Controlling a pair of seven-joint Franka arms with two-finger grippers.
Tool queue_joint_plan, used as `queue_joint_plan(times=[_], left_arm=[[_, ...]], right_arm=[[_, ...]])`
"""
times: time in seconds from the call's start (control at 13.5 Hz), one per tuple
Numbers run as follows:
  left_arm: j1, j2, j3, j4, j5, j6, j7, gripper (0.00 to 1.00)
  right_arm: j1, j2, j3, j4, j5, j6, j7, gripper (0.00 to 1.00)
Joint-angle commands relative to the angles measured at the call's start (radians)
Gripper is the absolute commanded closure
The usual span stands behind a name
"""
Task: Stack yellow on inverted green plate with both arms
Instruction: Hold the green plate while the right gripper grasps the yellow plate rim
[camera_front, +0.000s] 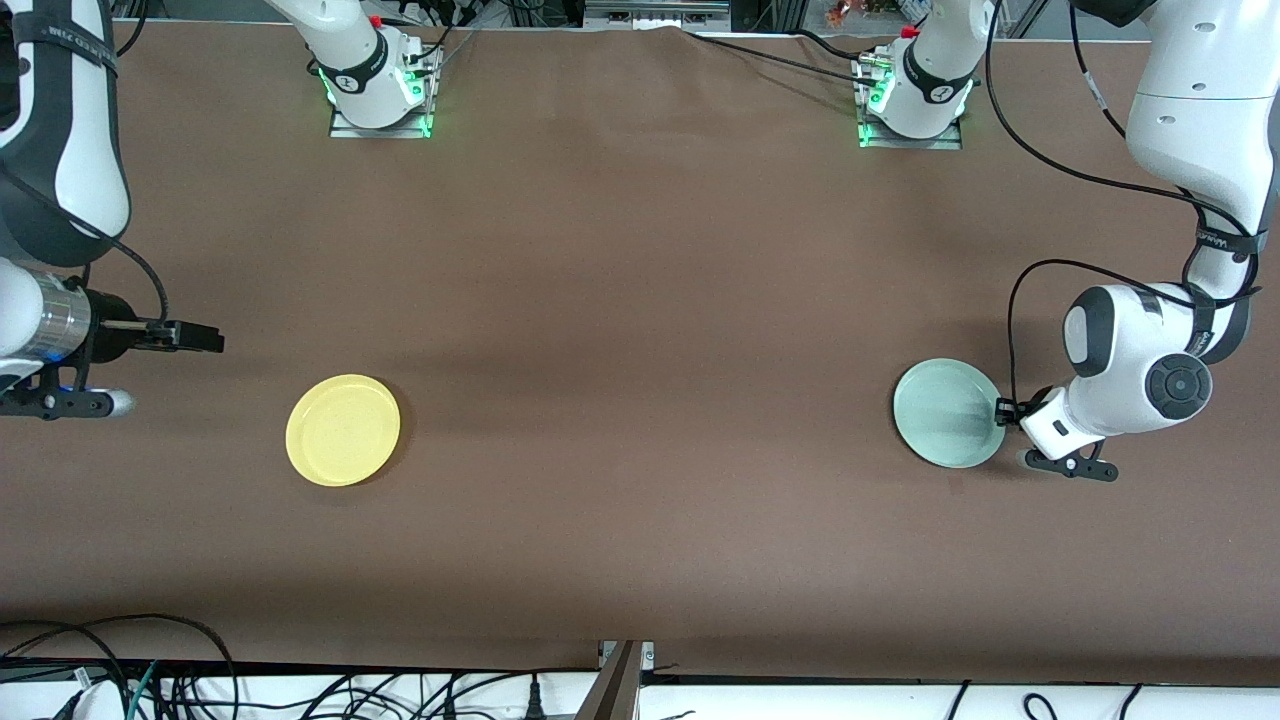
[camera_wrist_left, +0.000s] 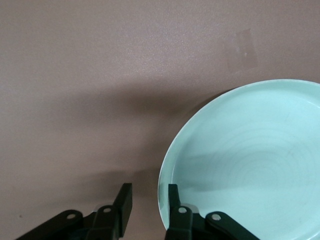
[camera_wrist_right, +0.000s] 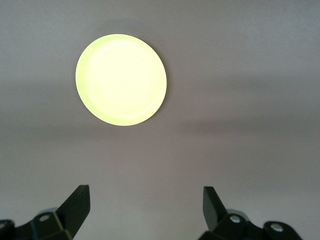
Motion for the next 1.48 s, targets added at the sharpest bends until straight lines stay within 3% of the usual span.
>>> queue_joint_plan(times=[0.0, 1.4], left_arm=[[0.002, -0.007, -0.004, -0.001, 0.012, -0.017, 0.012, 0.66], [-0.002, 0.0, -0.003, -0.004, 0.009, -0.017, 0.008, 0.72]], right_arm=[[-0.008, 0.046, 0.002, 0.012, 0.023, 0.039, 0.0, 0.0], [-0.043, 0.273, 0.005, -0.035, 0.118, 0.268, -0.017, 0.0]])
